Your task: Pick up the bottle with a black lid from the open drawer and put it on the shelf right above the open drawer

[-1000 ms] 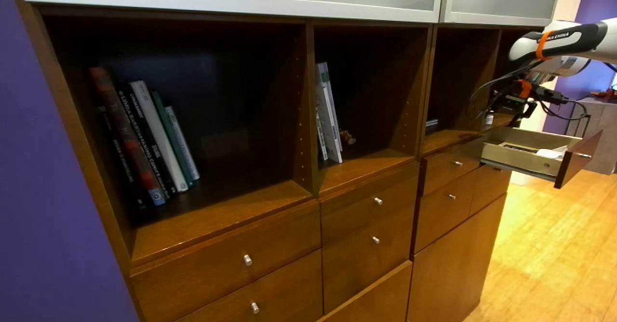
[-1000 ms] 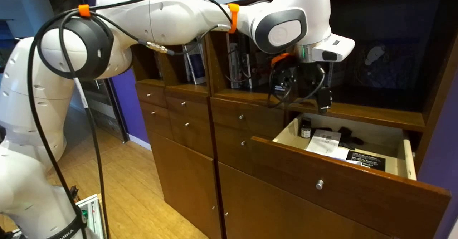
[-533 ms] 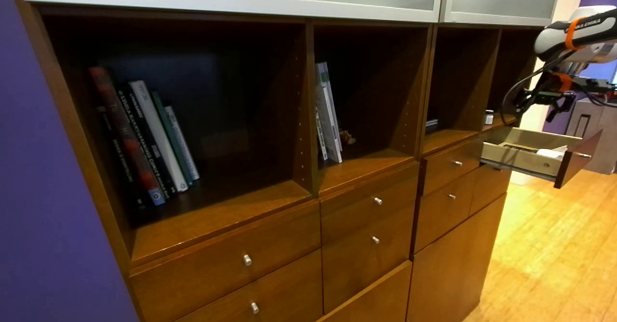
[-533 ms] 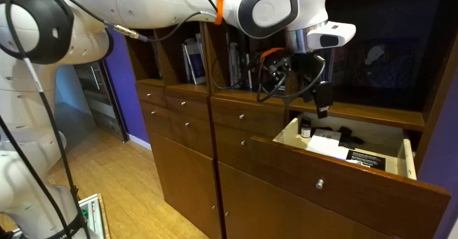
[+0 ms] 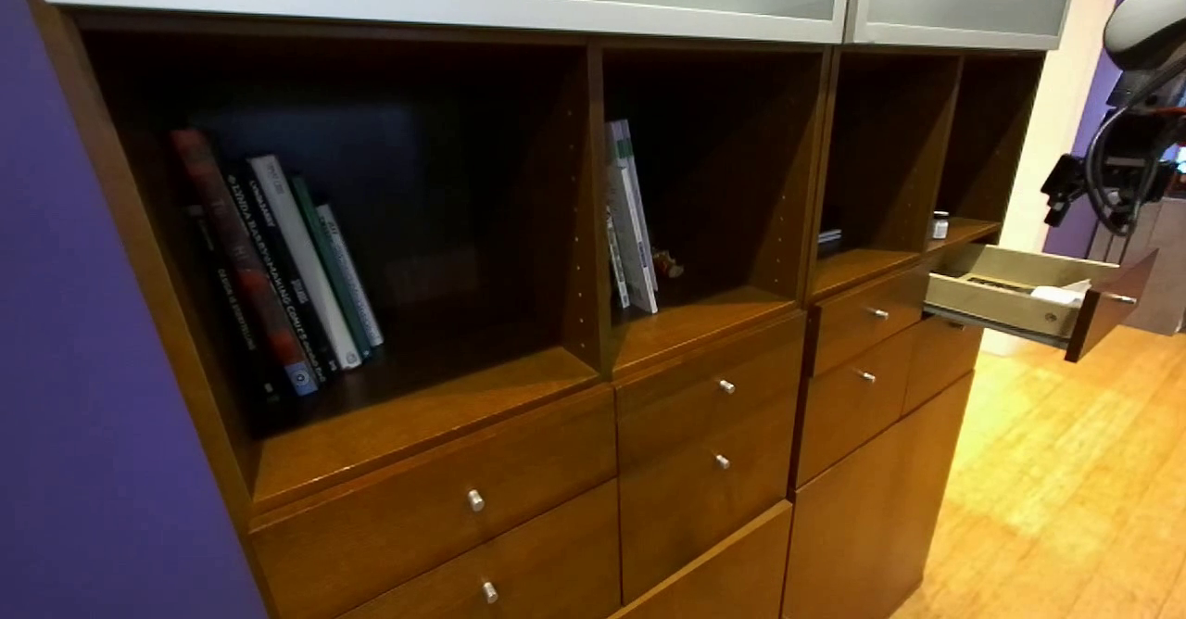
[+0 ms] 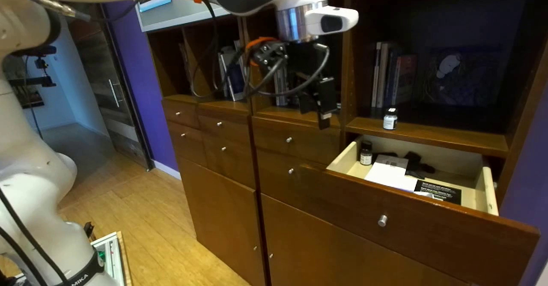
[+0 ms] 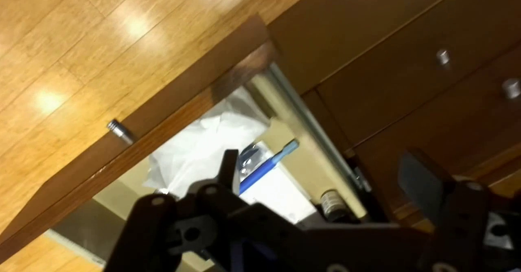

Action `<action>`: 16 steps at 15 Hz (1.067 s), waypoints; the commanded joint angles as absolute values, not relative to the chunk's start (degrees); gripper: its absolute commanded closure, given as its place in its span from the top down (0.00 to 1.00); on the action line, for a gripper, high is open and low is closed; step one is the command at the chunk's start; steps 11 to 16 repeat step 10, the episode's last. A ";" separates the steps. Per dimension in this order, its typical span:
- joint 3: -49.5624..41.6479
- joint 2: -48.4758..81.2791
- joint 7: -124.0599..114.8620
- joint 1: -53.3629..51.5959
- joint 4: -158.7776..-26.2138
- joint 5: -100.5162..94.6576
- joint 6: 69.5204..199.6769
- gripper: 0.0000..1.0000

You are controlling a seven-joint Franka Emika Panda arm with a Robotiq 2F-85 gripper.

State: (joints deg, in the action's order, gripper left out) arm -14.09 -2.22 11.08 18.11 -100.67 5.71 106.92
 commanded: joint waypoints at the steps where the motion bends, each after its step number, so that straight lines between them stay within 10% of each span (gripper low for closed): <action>1: -14.07 -15.51 12.91 15.83 -113.33 5.16 102.93 1.00; 16: -14.75 -29.44 14.39 12.64 -125.33 5.14 103.35 1.00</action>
